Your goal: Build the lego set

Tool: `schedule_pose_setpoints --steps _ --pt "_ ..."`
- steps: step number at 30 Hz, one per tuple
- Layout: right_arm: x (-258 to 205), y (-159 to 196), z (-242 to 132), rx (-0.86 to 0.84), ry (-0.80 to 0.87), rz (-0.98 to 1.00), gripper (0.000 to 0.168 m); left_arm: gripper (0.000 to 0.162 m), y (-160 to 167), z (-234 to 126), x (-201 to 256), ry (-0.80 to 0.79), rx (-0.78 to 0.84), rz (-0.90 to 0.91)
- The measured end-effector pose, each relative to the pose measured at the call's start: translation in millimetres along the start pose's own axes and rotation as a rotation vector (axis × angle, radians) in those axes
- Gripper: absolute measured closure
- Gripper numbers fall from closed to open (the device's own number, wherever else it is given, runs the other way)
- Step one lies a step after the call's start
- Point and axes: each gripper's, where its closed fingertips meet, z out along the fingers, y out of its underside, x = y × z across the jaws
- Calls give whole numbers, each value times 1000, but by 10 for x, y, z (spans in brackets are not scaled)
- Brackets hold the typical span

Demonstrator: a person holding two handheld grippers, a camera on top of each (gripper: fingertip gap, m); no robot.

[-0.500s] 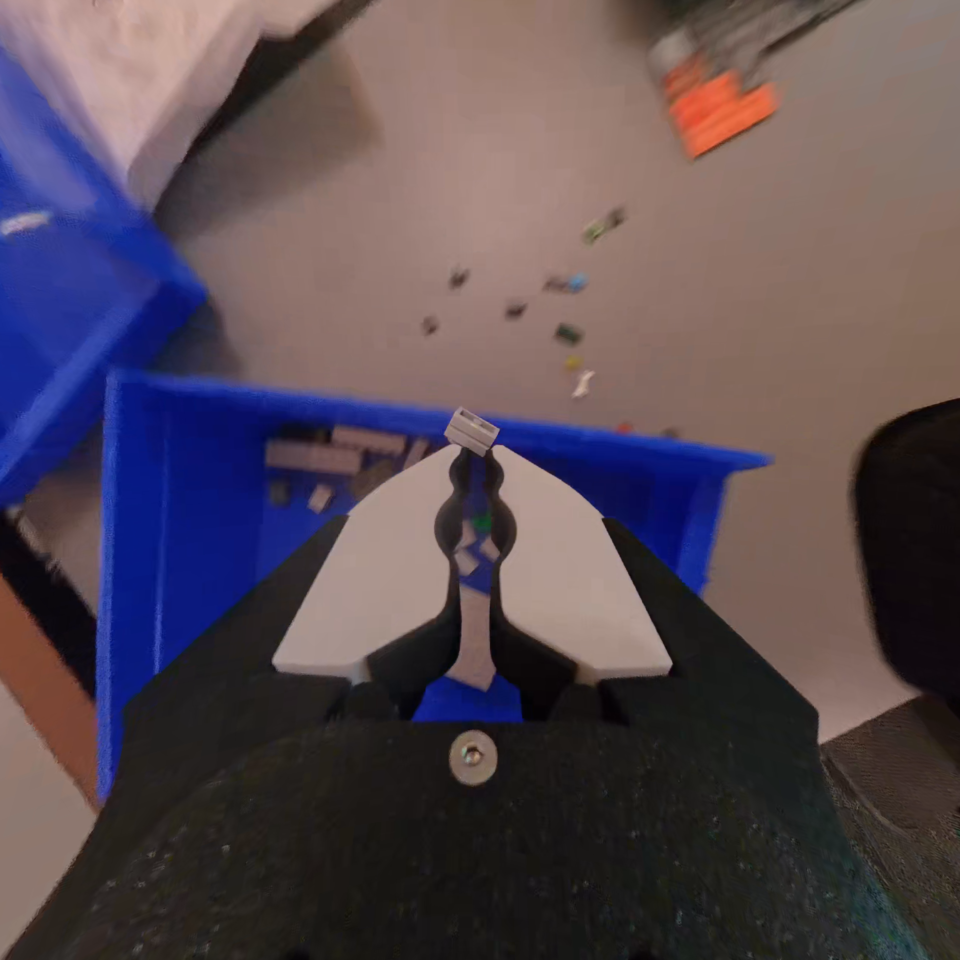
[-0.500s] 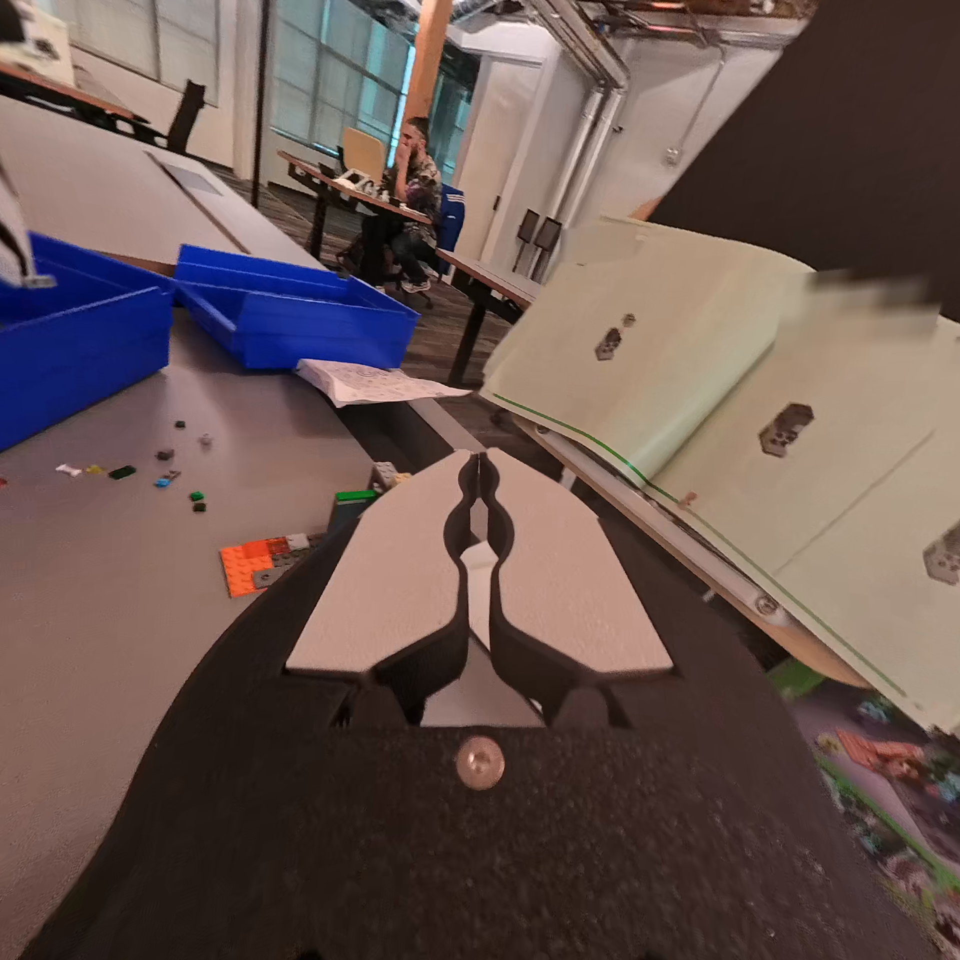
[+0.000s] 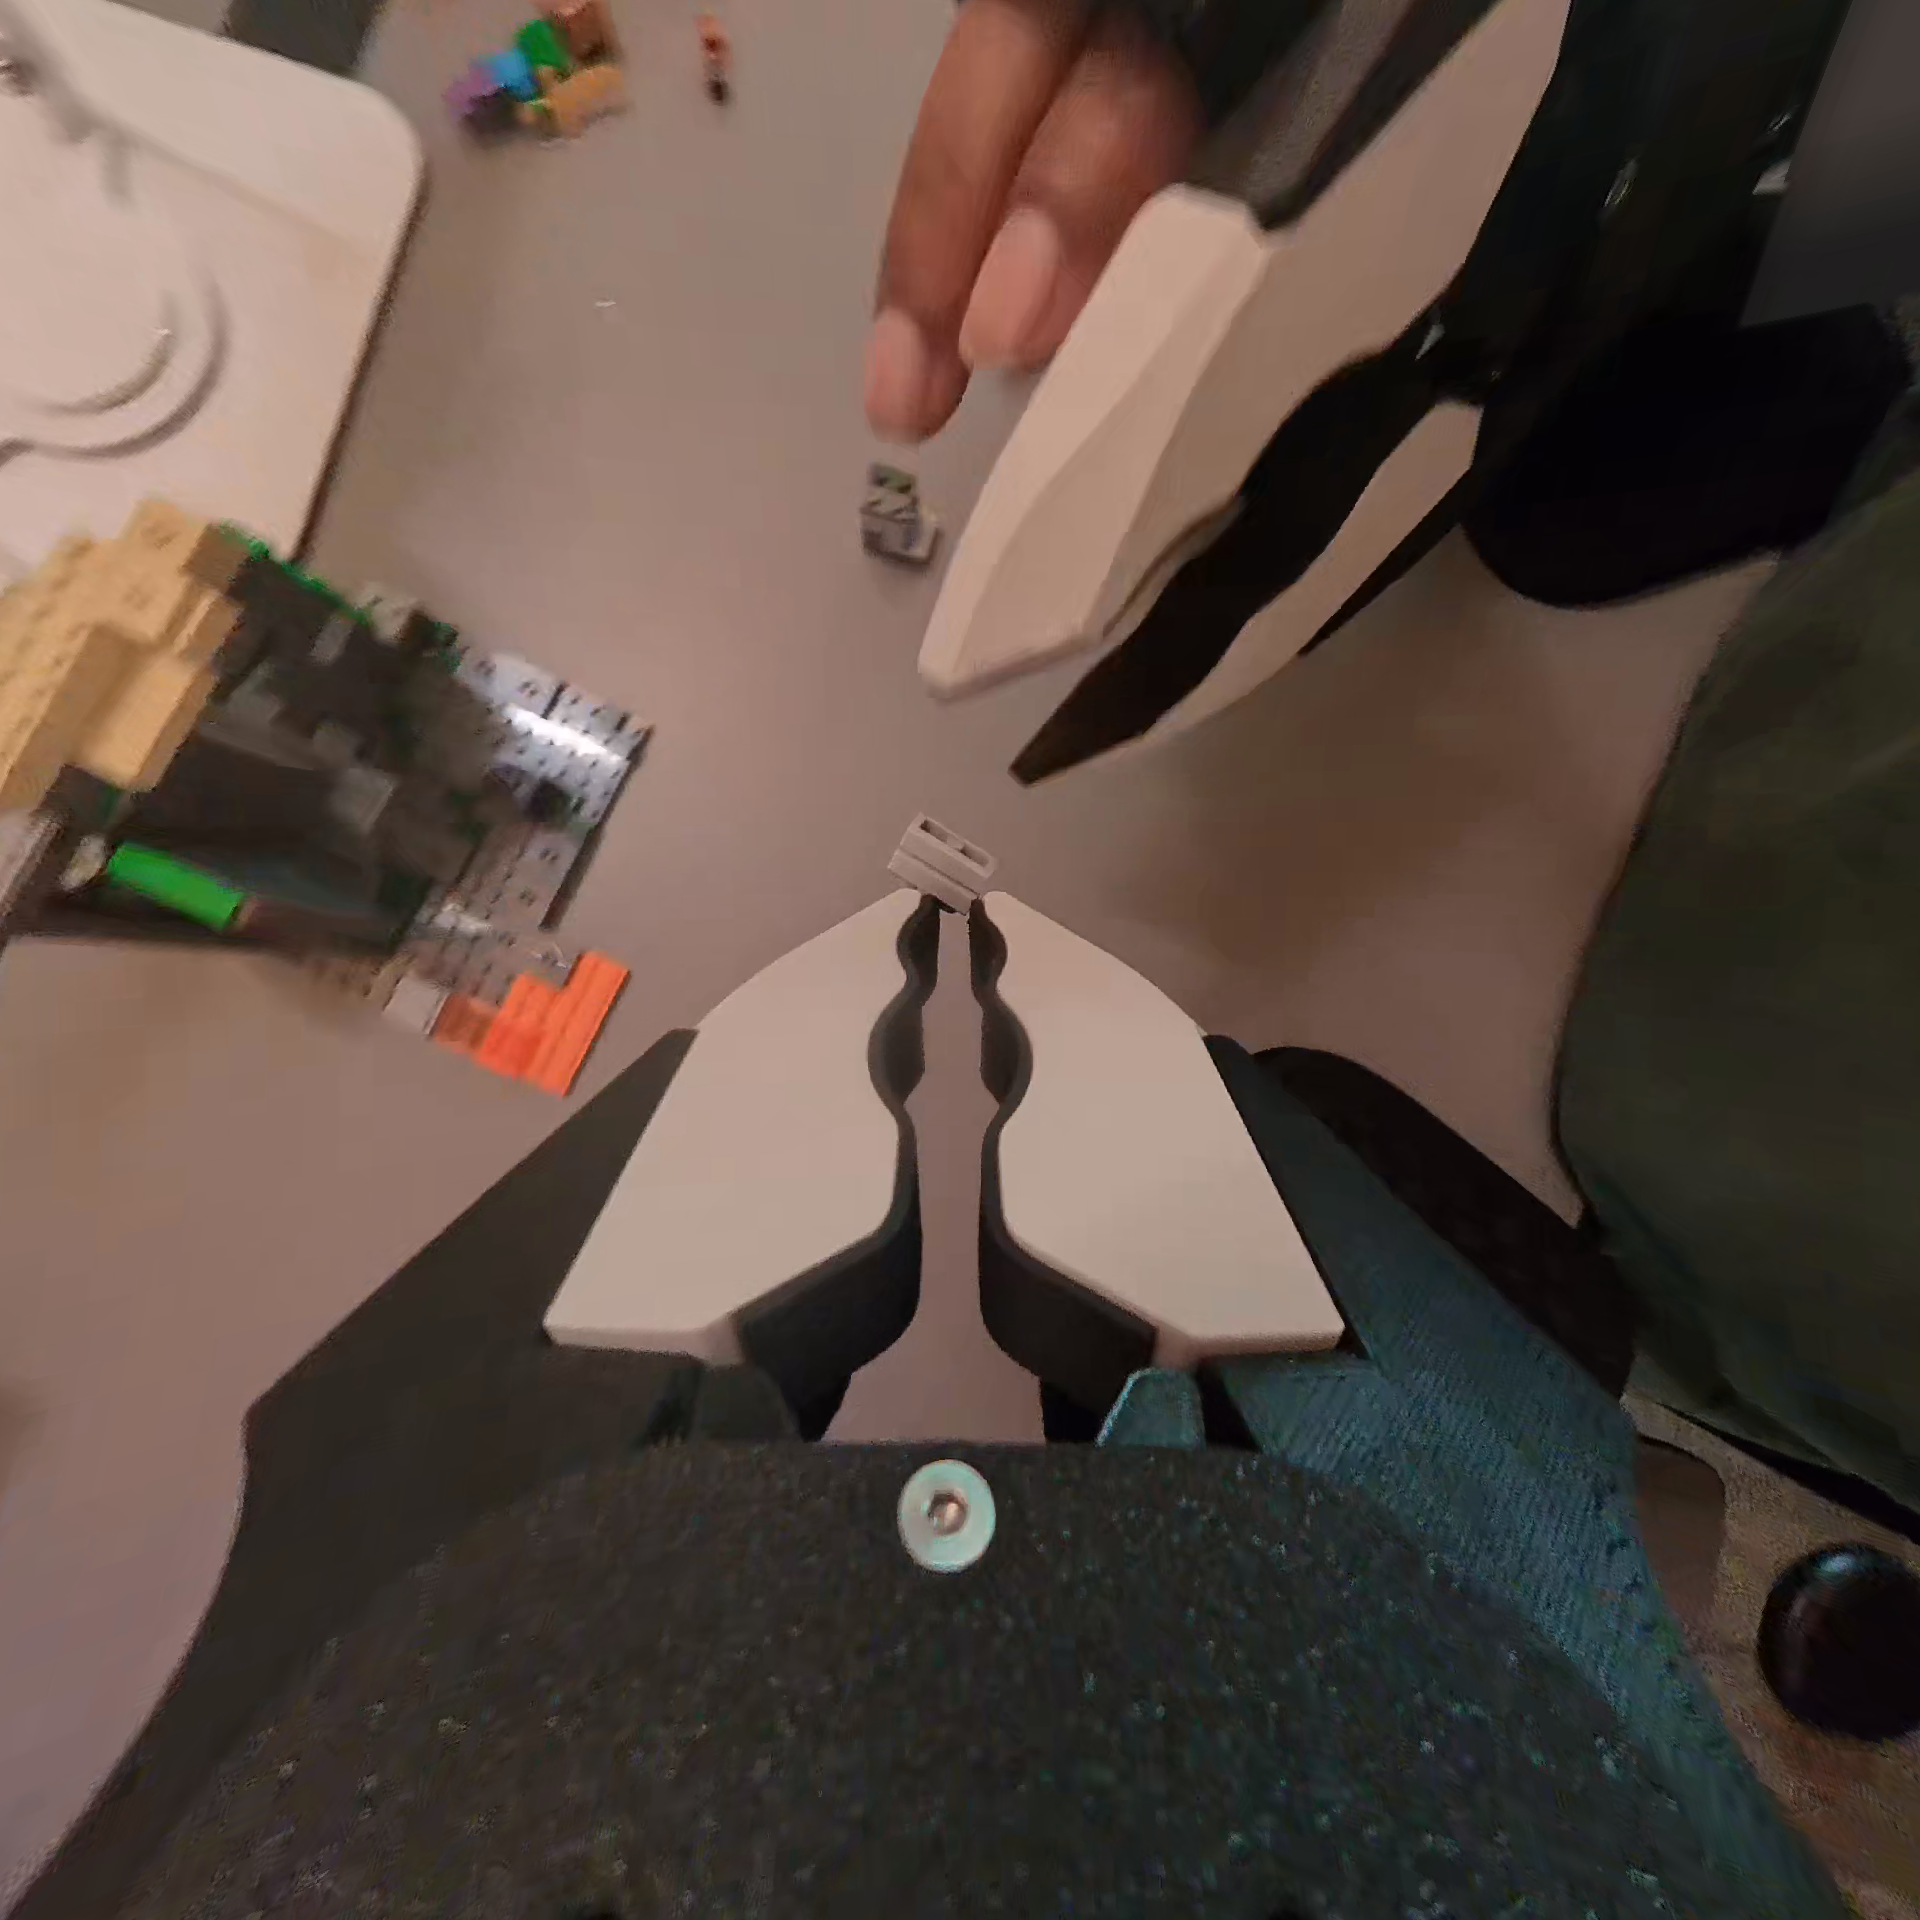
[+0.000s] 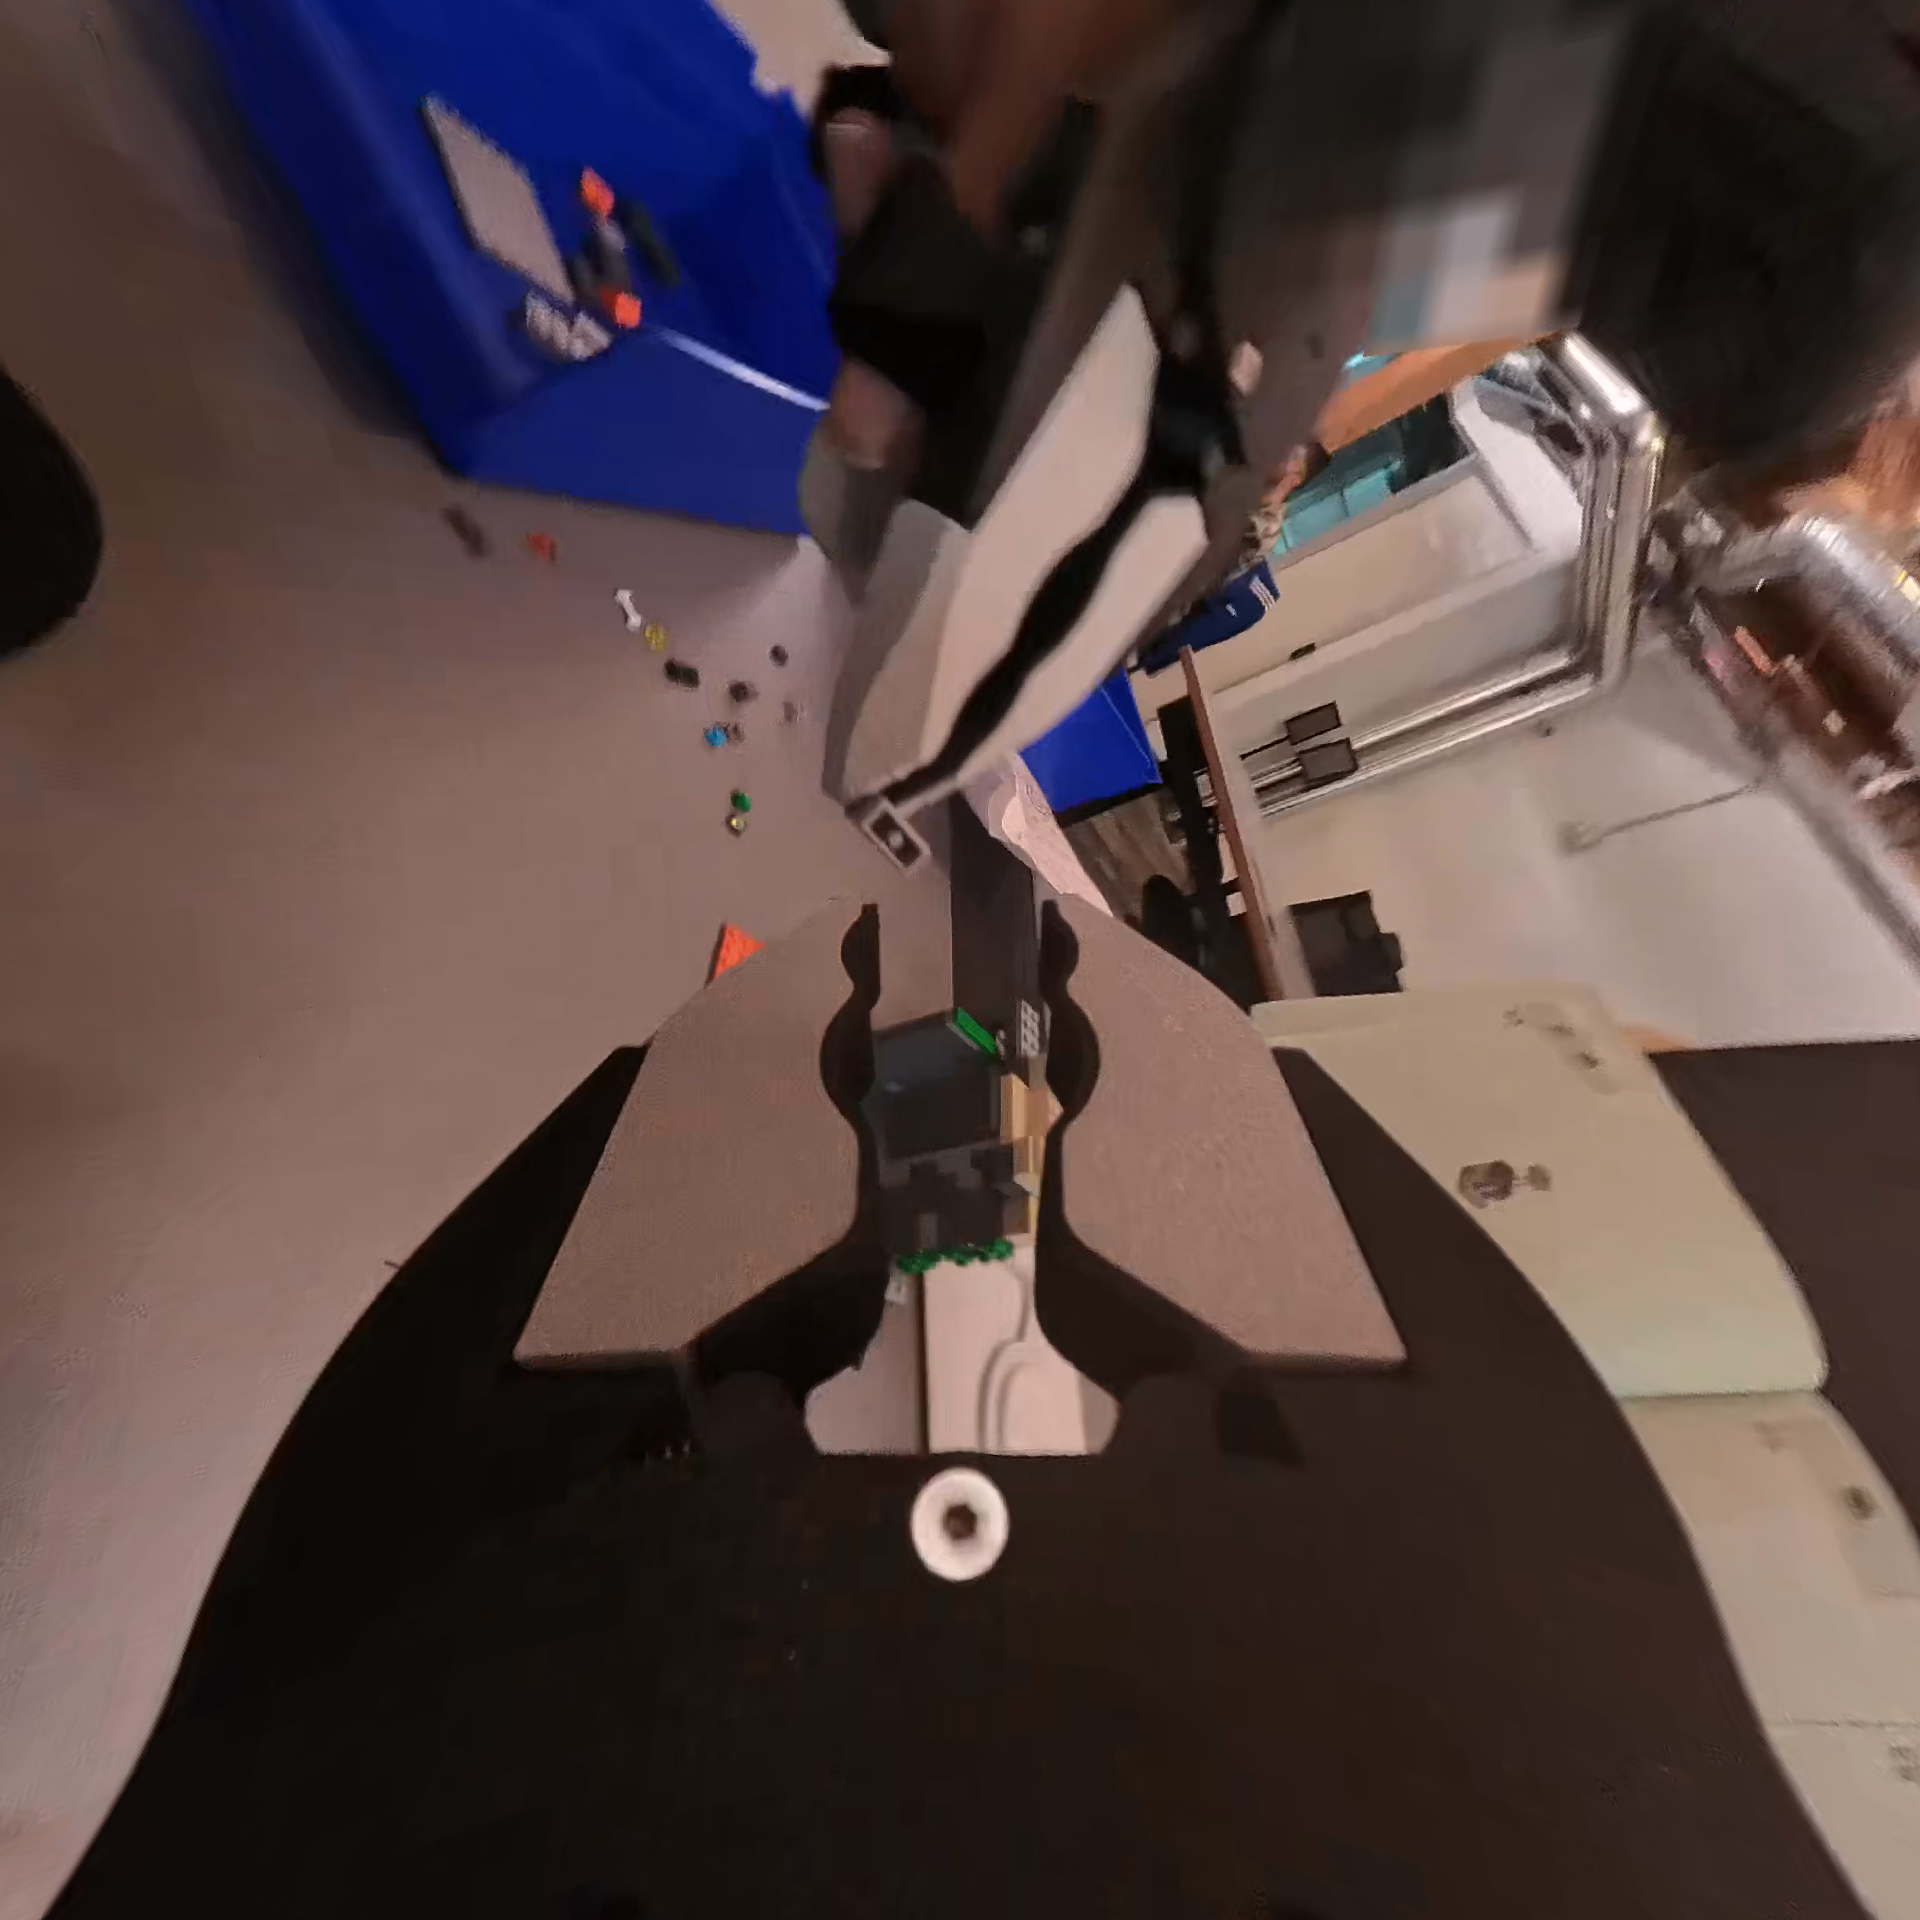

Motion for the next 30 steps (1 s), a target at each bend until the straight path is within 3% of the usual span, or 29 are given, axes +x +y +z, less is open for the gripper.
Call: schedule_pose_setpoints --steps 6,11,13,16,19,22,25,30 --pt "-312 49 -142 -46 -45 -198 143 156 -127 303 241 80 -85 96" --pt "-400 48 -261 -26 -24 -158 160 157 -188 303 354 138 -23 67" --pt "-383 21 -310 7 -25 -12 161 158 -200 278 388 144 21 78" --pt "-301 -18 -404 98 -45 321 161 144 -246 216 436 129 132 131" --pt "-192 -118 -542 277 -108 763 161 137 -321 168 484 69 270 199" --pt "-99 -183 -652 435 -164 1059 161 137 -423 142 602 90 412 202" --pt "-74 -264 -720 555 -224 1223 161 141 -540 106 676 120 548 193" --pt "-40 -306 -770 650 -222 1310 161 150 -673 30 760 174 667 184"
